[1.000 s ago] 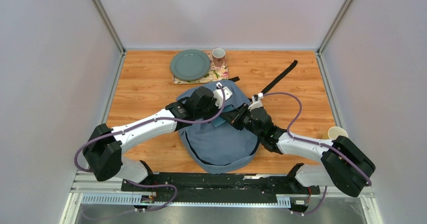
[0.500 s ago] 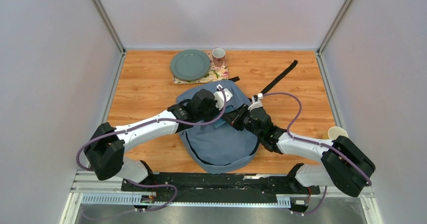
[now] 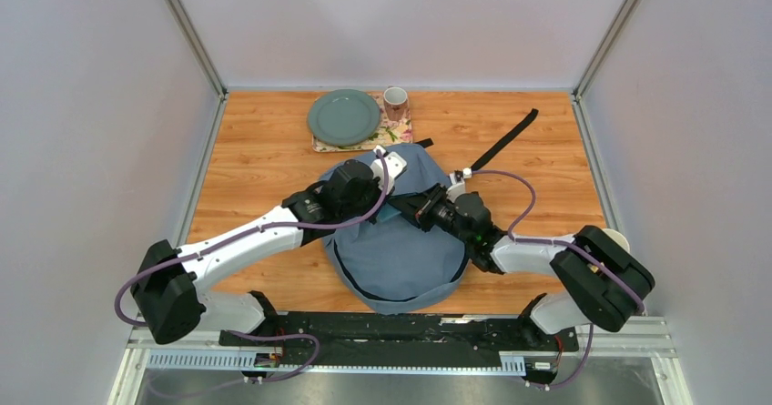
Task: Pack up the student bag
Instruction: Place the personal item in the student bag.
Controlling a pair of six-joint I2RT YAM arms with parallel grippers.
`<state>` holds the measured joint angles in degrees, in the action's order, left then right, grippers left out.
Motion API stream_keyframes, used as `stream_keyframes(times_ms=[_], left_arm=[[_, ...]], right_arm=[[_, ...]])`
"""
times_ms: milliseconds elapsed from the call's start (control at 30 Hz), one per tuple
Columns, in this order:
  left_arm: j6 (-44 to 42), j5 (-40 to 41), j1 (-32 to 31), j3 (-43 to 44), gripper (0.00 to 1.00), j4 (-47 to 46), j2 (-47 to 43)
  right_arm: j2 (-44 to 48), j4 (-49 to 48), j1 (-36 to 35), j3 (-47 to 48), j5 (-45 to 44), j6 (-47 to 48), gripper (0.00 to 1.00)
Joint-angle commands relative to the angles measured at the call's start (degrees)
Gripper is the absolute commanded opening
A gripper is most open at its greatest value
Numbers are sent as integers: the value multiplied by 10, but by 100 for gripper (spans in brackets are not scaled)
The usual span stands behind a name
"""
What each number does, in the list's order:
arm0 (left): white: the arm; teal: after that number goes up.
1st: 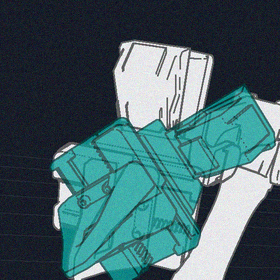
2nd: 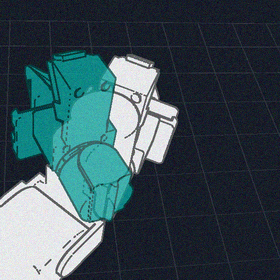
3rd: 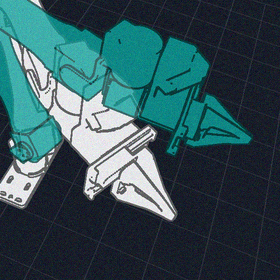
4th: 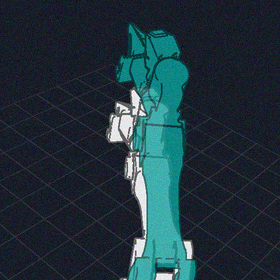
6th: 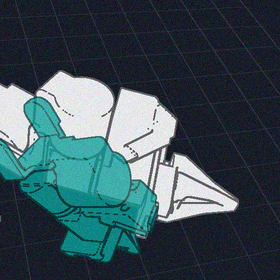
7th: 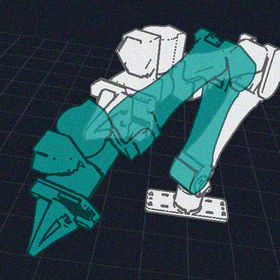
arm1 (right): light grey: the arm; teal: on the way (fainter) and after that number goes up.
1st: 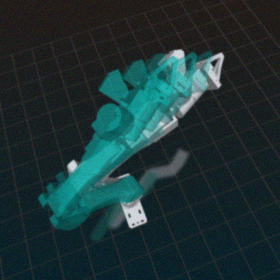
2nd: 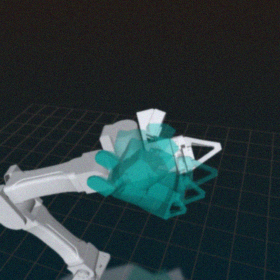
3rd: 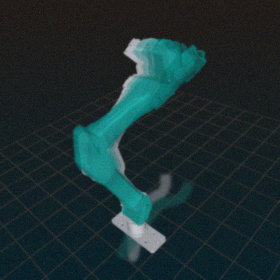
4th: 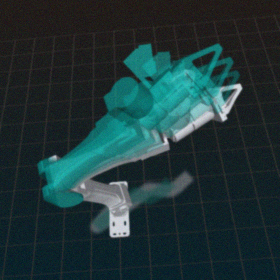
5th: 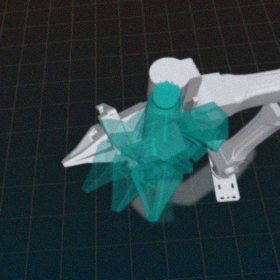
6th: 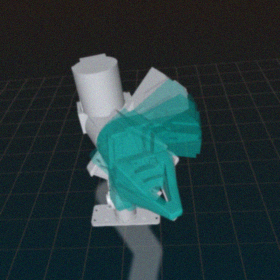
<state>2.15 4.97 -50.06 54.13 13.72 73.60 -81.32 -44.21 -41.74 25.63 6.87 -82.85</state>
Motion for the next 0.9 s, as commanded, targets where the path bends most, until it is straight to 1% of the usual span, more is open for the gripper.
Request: stream_keyframes(times_ms=[0, 67, 200, 300, 333, 467, 567, 600, 667, 700, 767, 800, 833, 867], left_arm=[[55, -46, -21, 29, 0, 14, -26], [59, -46, -25, 27, 0, 19, -29], [61, -40, -28, 30, 0, 20, -36], [59, -17, -28, 46, 0, 26, -38], [58, -12, -28, 56, 0, 32, -38], [50, 10, -28, 84, 0, 51, -33], [46, 21, -28, 85, 0, 54, -35], [46, 25, -29, 85, 0, 53, -36], [45, 32, -28, 82, 0, 51, -37], [44, 35, -28, 82, 0, 51, -40], [44, 43, -29, 80, 0, 52, -42], [44, 46, -28, 78, 0, 50, -45], [44, 49, -28, 74, 0, 45, -47], [44, 56, -28, 73, 0, 45, -49]], right_arm=[[-12, -150, 7, -13, -26, -56, 0], [-16, -145, 7, -9, -40, -48, 0], [-33, -140, 6, 28, -55, -19, 0], [-41, -103, 5, 50, -68, 16, 0], [-45, -77, 5, 65, -97, 36, 0], [-57, -37, 1, 99, -124, 76, 0], [-68, -1, -11, 130, -146, 110, 0], [-72, 33, -12, 141, -148, 116, 0], [-81, 61, -20, 169, -143, 131, 0], [-81, 102, -24, 178, -141, 147, 0], [-84, 126, -36, 194, -144, 168, 1], [-92, 190, -36, 206, -136, 174, 1], [-95, 202, -36, 214, -109, 188, 1], [-96, 203, -41, 215, -101, 201, 2]])
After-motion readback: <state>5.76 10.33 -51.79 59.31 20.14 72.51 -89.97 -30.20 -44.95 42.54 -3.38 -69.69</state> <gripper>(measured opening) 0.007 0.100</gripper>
